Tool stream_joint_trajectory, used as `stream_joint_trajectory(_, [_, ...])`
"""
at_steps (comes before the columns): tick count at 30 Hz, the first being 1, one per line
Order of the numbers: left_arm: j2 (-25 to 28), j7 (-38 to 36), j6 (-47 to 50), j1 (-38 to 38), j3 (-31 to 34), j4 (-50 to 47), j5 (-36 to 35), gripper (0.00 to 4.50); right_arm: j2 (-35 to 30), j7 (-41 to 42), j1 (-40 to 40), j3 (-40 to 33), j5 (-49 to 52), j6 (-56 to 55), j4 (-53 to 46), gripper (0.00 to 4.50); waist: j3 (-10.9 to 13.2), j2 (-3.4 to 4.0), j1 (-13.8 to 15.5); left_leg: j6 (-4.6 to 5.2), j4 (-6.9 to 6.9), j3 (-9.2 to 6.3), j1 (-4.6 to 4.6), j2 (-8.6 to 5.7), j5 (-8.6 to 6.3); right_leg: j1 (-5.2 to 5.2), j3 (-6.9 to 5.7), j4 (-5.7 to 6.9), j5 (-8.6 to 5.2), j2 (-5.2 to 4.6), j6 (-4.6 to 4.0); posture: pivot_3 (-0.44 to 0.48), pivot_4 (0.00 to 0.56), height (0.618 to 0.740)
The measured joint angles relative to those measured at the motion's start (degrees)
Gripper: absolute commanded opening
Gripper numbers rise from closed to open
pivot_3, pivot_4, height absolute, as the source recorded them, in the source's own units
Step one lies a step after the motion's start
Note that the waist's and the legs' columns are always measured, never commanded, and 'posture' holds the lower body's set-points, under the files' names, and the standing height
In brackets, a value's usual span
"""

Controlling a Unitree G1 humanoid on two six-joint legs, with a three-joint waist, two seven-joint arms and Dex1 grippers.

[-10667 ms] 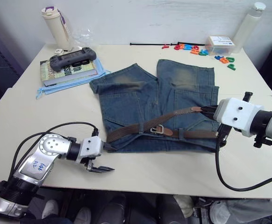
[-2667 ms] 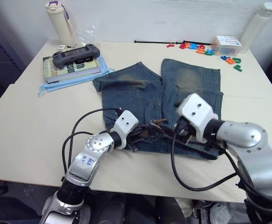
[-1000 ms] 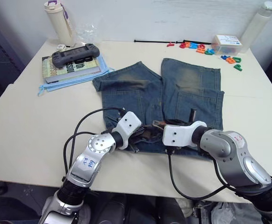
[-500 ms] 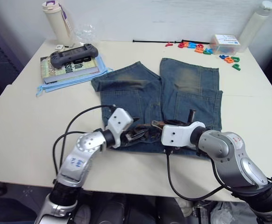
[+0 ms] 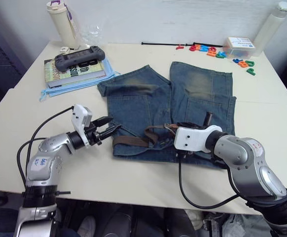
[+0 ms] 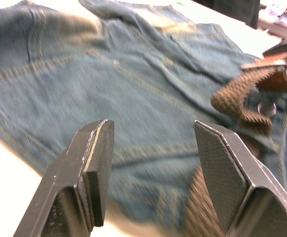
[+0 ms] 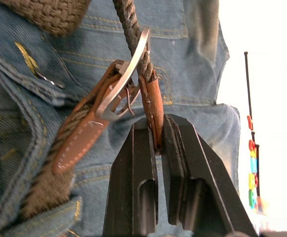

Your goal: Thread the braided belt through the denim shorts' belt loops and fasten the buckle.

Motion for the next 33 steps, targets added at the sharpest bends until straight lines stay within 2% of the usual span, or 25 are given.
stream_joint_trajectory(2, [0.6, -1.7, -2.5, -1.7, -1.8, 3.1, 1.7, 2.88, 0.0, 0.2, 0.0, 0.0, 0.1, -0.5, 0.0, 0.0, 0.0, 0.0, -0.3, 0.0, 0.0, 0.05, 0.0, 0.01, 0.0, -0.02, 0.06, 0.01, 0.0, -0.02, 0.01, 0.0, 0.15, 0.655])
stream_joint_trajectory(7, [1.4, -5.7, -13.8, -7.4, -10.5, 17.7, 11.5, 2.88, 0.1, 0.4, 0.1, -0.5, 0.7, -1.7, 0.0, 0.0, 0.0, 0.0, -0.4, -0.02, 0.03, 0.06, -0.03, 0.03, 0.0, -0.08, 0.07, 0.1, 0.0, -0.01, 0.0, 0.0, 0.15, 0.655])
stream_joint_trajectory(10, [2.2, -7.4, -22.2, -10.5, -13.1, 23.6, 15.6, 2.88, 0.1, 0.5, 0.0, -2.2, 1.4, -2.4, 0.0, 0.0, 0.0, -0.01, -0.1, -0.02, 0.07, 0.05, -0.04, 0.03, 0.0, -0.08, 0.06, 0.11, 0.0, -0.01, 0.0, 0.0, 0.15, 0.655])
stream_joint_trajectory(16, [3.3, -10.2, -34.3, -15.1, -15.9, 33.1, 19.0, 2.88, -2.6, 1.9, -0.7, -7.8, 5.2, -5.3, -1.0, 0.0, -0.1, -0.01, -0.3, -0.01, 0.18, 0.06, 0.07, 0.03, -0.01, 0.02, 0.07, 0.19, 0.0, -0.01, 0.01, 0.0, 0.15, 0.655])
stream_joint_trajectory(27, [3.8, -11.4, -40.6, -16.5, -16.8, 37.4, 20.1, 2.88, -12.1, 4.7, -0.4, -19.7, 13.4, -15.5, 2.4, 0.0, -0.1, -0.01, -0.7, -0.01, 0.28, 0.08, 0.07, 0.06, -0.01, -0.01, 0.1, 0.41, 0.0, -0.03, 0.0, 0.0, 0.15, 0.655])
stream_joint_trajectory(33, [4.1, -11.7, -41.2, -15.7, -16.6, 36.9, 20.1, 2.88, -16.3, 4.6, -0.8, -25.3, 15.5, -19.5, 8.7, 0.0, -0.1, 0.01, -0.9, -0.01, 0.3, 0.08, 0.08, 0.07, -0.01, 0.0, 0.1, 0.44, -0.01, -0.03, -0.01, 0.0, 0.15, 0.655])
